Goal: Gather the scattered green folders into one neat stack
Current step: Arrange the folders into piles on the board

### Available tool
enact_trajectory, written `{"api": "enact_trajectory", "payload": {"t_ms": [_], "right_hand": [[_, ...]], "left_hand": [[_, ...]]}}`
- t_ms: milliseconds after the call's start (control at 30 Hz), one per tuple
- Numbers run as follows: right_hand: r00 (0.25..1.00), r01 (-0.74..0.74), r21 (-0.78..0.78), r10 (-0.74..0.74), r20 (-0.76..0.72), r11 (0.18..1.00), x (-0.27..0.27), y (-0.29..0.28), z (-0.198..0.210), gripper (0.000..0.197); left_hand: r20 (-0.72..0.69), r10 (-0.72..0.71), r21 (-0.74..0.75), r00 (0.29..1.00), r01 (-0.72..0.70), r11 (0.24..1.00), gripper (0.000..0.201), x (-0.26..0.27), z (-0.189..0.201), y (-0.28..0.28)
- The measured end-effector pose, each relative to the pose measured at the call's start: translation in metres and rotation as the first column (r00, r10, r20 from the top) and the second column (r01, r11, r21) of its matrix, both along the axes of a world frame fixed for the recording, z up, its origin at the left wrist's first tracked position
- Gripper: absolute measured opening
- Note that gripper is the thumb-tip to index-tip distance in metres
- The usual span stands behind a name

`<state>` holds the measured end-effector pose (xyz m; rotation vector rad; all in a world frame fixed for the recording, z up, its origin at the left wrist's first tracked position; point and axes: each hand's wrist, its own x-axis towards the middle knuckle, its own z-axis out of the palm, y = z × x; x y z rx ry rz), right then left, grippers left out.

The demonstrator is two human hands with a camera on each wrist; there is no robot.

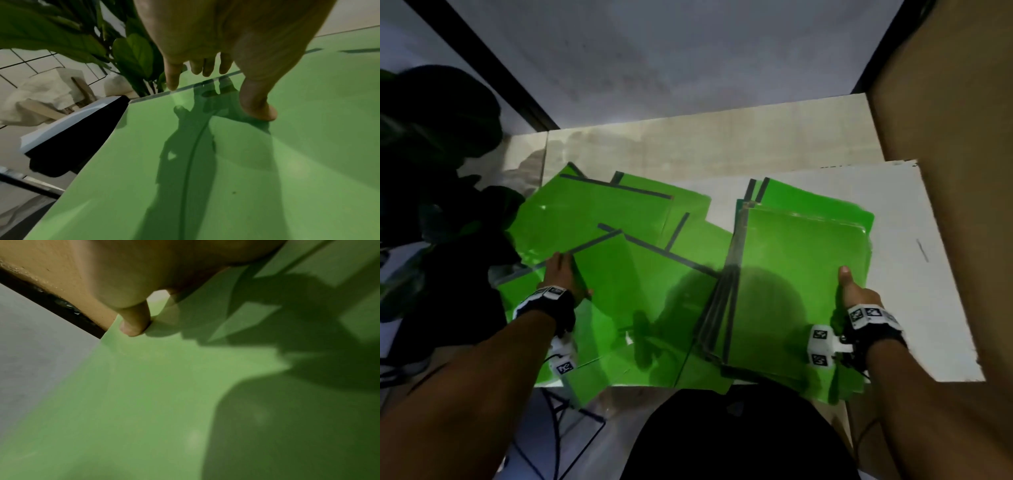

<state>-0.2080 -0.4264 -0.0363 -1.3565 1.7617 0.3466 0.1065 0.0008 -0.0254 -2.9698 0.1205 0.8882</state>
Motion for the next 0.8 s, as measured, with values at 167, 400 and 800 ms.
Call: {"api": "enact_trajectory", "payload": {"t_ms": [167,400,800], "right_hand": [[0.998,0.007,0.0,-0.007,-0.068,1.0,-0.007,-0.006,-0.018,0.123],[0.996,0.033,-0.002,-0.033,-0.078,0.999,0.004,0.01,0.001,0.113],[0.998,0.018,-0.044,-0.02,-0.062,0.999,0.004,0.006,-0.001,0.095]], "left_hand": [[-0.091,-0.02,0.069,0.996,0.026,0.997,0.131,0.015,-0.014,0.009],[0.0,-0.455,0.186,0.891,0.447,0.875,0.108,0.028,0.006,-0.016],[-0.14,-0.899,0.112,0.415,0.909,0.402,0.095,-0.013,0.008,-0.143]]}}
